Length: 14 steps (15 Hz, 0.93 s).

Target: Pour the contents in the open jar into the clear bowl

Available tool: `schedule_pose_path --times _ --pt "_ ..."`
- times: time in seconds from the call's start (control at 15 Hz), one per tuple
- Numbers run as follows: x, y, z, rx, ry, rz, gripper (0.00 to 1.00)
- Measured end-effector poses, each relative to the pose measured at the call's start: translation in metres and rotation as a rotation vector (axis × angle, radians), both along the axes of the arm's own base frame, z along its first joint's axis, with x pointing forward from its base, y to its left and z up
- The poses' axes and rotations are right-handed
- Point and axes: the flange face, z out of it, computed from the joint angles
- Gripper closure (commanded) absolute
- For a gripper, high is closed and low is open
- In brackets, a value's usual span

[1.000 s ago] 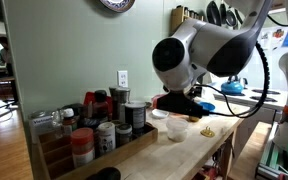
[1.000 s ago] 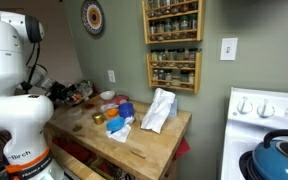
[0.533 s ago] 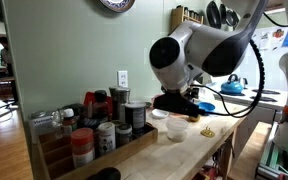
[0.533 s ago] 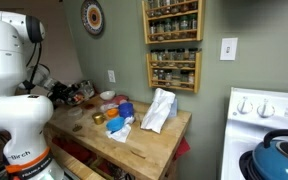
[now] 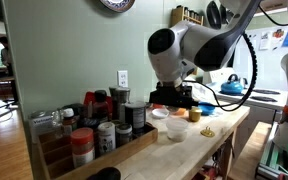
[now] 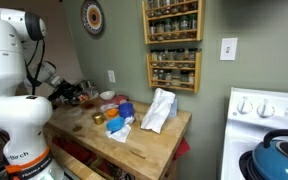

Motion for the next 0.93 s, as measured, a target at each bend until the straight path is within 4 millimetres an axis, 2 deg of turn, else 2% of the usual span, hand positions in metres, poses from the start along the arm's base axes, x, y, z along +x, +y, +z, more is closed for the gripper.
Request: schedule_pose_path --times 0.47,0.67,0.93 --pt "0.011 -0.023 0.015 0.080 0.121 0.076 0.39" --pt "0.013 -0.030 0.024 0.183 0.201 0.127 0.39" --pt "0.024 -0.050 0.042 0.350 0.301 0.179 0.39"
